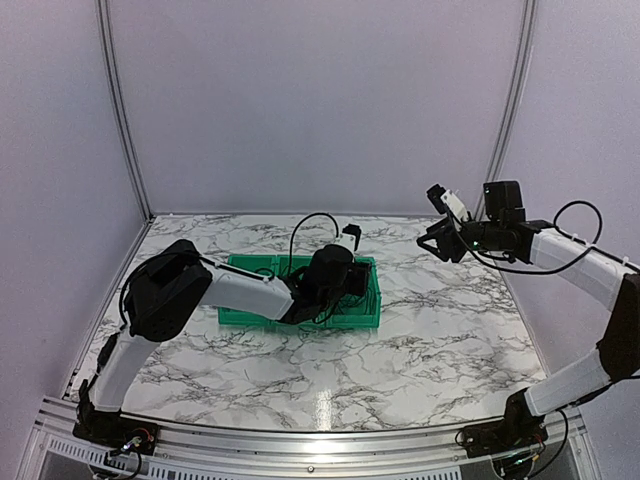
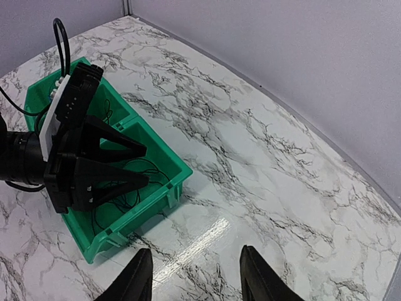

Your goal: Untangle the cables

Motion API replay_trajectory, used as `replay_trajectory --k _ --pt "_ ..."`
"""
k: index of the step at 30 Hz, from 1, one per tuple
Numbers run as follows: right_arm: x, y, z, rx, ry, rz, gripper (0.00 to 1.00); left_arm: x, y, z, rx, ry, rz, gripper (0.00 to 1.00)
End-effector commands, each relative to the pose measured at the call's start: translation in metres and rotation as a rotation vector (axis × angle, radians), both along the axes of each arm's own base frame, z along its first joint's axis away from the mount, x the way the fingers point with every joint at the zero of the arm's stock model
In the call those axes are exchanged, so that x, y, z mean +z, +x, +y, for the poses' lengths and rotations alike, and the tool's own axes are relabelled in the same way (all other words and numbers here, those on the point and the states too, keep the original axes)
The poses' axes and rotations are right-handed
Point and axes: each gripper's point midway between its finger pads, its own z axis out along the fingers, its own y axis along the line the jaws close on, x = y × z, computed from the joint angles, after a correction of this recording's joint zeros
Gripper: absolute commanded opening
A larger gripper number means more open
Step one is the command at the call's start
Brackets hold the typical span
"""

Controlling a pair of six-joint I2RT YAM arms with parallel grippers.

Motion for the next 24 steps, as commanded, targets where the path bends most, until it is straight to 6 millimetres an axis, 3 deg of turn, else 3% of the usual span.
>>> replay_trajectory --k 1,6,11,14,18,19,21,24 --pt "0.004 0.002 -0.001 0.005 -0.006 -0.034 0.47 0.045 -0.004 0.000 -0.024 -0.030 -0.016 0.55" --pt "-0.002 0.004 -0.003 0.002 -0.020 -0.030 0.48 0.082 -0.007 0.003 -0.041 -0.046 -0.057 0.62" --pt "-0.008 0.008 -0.006 -0.020 -0.033 -0.029 0.48 0.123 -0.018 0.024 -0.043 -0.021 -0.124 0.65" --pt "-0.006 0.014 -0.013 -0.065 -0.064 -0.049 0.51 0.150 -0.028 0.054 -0.005 0.015 -0.162 0.72" --pt "0.016 0.020 -0.022 -0.126 -0.043 -0.080 0.67 0.160 -0.045 0.098 0.038 0.128 -0.168 0.77" --pt "0.023 0.020 -0.024 -0.139 -0.029 -0.086 0.74 0.157 -0.049 0.110 0.049 0.171 -0.159 0.78" --pt "0.038 0.022 -0.030 -0.173 0.002 -0.098 0.97 0.155 -0.058 0.136 0.079 0.255 -0.136 0.82" --pt "0.059 0.024 -0.041 -0.249 0.061 -0.121 0.99 0.148 -0.068 0.177 0.137 0.375 -0.076 0.88"
